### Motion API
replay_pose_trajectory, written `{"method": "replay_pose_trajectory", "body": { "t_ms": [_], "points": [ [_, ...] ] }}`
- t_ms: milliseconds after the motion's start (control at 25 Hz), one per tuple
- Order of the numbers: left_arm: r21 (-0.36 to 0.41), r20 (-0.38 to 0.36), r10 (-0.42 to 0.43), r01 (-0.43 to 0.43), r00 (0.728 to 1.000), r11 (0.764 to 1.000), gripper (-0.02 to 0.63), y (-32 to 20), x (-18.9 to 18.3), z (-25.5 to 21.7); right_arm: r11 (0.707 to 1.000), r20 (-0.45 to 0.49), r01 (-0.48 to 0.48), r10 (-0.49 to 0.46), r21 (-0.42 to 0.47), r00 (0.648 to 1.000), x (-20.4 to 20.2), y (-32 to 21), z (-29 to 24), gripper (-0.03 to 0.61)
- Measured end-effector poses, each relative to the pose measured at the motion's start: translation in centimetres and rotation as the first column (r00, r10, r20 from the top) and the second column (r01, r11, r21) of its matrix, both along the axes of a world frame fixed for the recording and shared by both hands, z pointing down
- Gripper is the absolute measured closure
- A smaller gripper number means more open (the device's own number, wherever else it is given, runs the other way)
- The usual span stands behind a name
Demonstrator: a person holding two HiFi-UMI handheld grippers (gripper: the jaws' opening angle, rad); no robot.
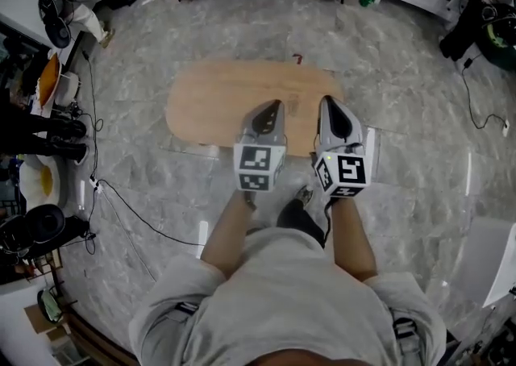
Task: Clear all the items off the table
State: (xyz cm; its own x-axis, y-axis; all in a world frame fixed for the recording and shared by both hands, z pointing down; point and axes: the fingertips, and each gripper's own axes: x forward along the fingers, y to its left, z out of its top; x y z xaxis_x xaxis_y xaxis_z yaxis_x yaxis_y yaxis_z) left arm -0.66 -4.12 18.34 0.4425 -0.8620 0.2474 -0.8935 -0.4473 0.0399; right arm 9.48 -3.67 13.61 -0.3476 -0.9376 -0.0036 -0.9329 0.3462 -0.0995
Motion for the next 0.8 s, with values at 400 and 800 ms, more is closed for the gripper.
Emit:
{"method": "replay_pose_trajectory", "body": {
  "t_ms": [400,800],
  "points": [
    [-0.116,0.050,-0.017,0.023,0.999,0.993,0.594,-4.5,2.9,5.7,0.995,0.017,-0.011,0.012,-0.100,1.000,5.0,-4.9,5.8,0.572],
    [-0.137,0.065,0.026,-0.017,0.998,0.990,0.594,-7.9,2.8,7.6,0.988,0.056,-0.006,0.015,-0.157,0.998,3.9,-7.8,9.4,0.572]
  ]
}}
